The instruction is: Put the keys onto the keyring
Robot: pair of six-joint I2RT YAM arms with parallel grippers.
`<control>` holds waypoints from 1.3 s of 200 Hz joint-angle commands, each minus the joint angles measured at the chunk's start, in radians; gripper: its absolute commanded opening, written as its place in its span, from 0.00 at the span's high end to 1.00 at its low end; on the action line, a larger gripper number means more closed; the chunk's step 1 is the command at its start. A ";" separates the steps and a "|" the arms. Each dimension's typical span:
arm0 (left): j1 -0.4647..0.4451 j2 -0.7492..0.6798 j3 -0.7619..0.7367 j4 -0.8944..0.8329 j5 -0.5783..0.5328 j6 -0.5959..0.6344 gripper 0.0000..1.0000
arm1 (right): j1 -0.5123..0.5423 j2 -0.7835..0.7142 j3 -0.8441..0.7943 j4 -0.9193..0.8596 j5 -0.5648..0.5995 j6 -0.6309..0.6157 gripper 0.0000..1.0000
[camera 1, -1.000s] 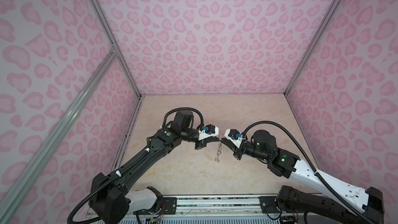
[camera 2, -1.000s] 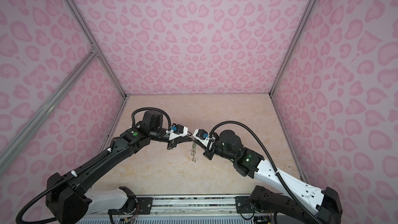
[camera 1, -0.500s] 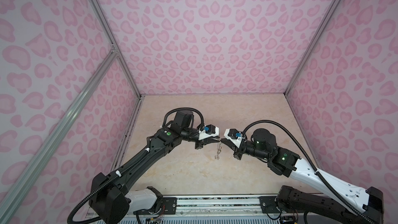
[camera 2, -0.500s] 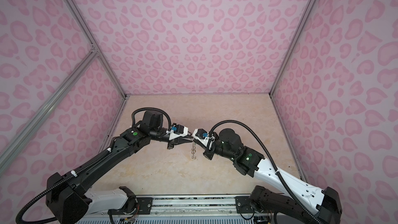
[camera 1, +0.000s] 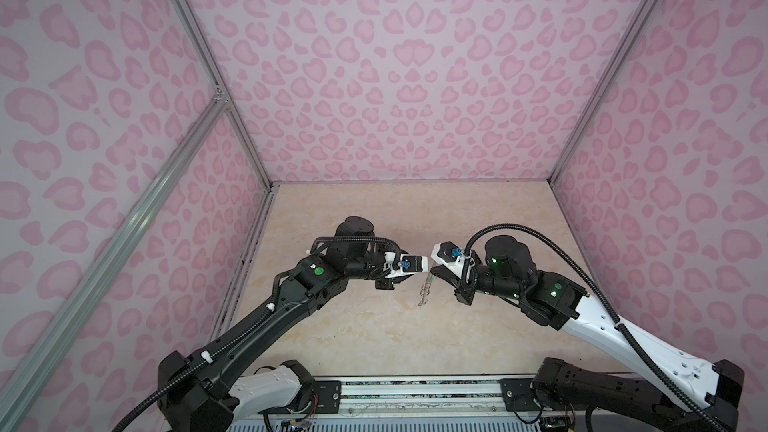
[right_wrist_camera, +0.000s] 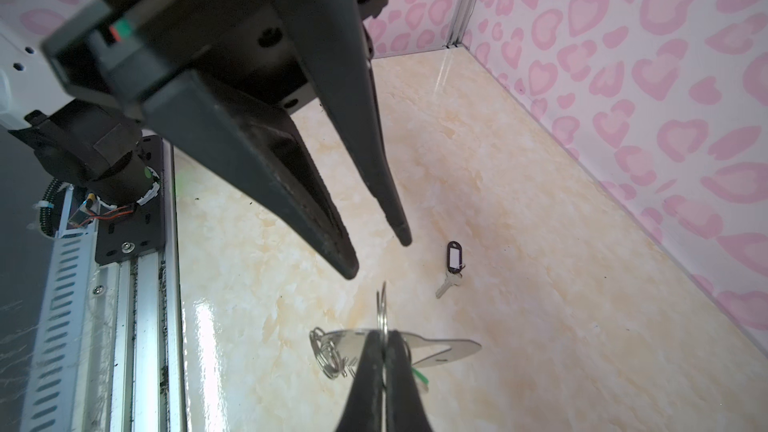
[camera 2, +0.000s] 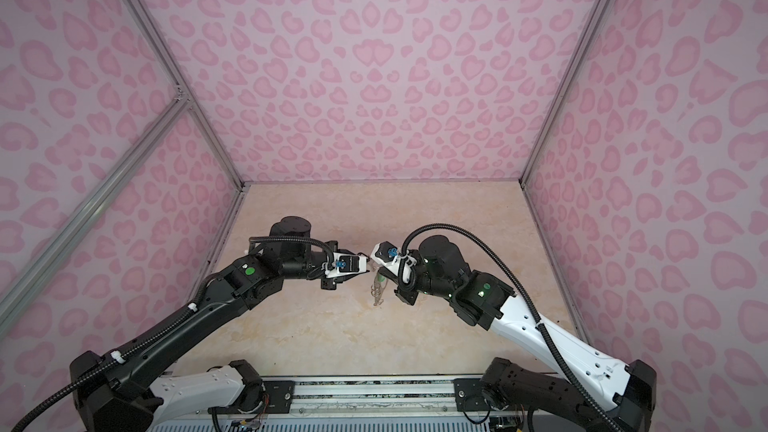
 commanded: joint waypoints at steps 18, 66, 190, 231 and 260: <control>-0.032 -0.007 -0.004 0.038 -0.031 0.025 0.75 | -0.001 0.009 0.012 -0.031 -0.037 -0.013 1.00; -0.057 -0.005 -0.003 0.036 -0.020 0.026 0.77 | 0.000 0.012 0.012 -0.027 -0.046 -0.006 1.00; -0.074 0.029 0.007 0.031 -0.017 0.018 0.97 | 0.016 0.021 0.013 -0.008 -0.064 -0.008 1.00; -0.073 0.024 0.012 0.037 -0.001 -0.047 0.97 | 0.018 -0.009 -0.008 -0.013 0.037 -0.025 0.77; -0.058 0.019 -0.006 0.077 0.040 -0.128 0.97 | 0.017 -0.087 -0.090 0.063 0.094 -0.023 0.72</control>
